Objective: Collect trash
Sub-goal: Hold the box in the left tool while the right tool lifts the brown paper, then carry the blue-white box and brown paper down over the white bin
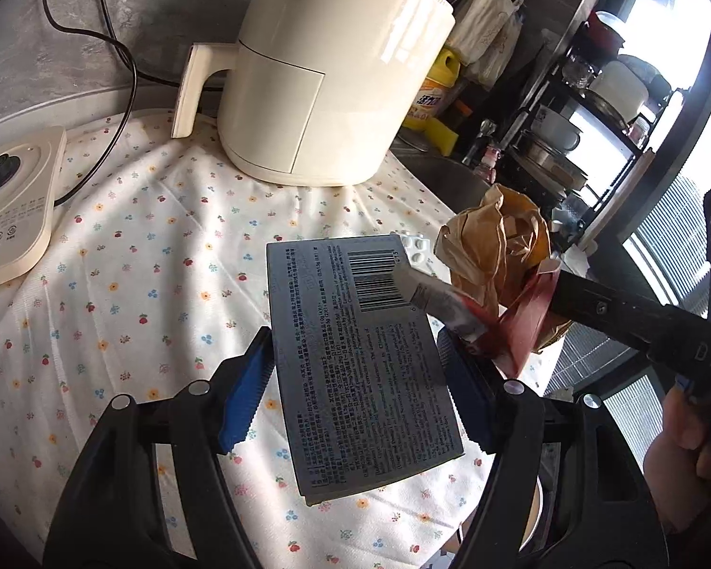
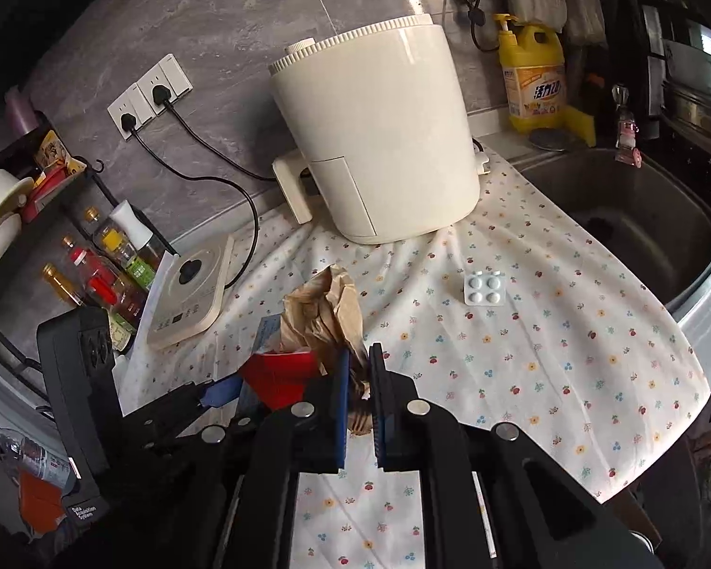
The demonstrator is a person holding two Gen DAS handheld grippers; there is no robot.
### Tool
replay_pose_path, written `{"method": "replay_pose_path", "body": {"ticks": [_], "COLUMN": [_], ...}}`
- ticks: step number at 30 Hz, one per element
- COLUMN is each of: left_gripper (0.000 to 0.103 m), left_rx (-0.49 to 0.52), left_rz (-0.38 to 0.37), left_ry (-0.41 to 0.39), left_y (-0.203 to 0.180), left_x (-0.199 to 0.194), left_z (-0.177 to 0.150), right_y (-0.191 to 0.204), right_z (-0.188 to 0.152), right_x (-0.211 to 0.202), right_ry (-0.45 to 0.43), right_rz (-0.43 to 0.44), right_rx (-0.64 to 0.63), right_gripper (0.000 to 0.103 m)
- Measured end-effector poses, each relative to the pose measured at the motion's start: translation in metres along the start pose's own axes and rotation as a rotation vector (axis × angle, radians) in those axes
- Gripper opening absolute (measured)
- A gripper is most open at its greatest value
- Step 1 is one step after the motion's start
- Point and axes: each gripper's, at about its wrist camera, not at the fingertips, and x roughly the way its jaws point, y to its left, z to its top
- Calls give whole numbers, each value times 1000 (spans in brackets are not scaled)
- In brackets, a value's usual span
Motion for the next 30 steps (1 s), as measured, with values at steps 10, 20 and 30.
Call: {"method": "replay_pose_path", "body": {"ticks": [10, 20, 30], "left_gripper": [70, 70, 70], "left_rx": [-79, -80, 81], "left_rz": [122, 136, -3], "left_ry": [-7, -10, 60], "left_y": [34, 20, -96], "left_x": [-11, -15, 27], "left_z": [-10, -13, -31], "right_y": [-34, -76, -180], "right_z": [-5, -23, -94], "right_x": [-11, -39, -105], "right_ry": [-17, -24, 10], "right_rz": [-152, -192, -333], "right_rx": [39, 109, 289], "right_gripper": [9, 9, 9]}}
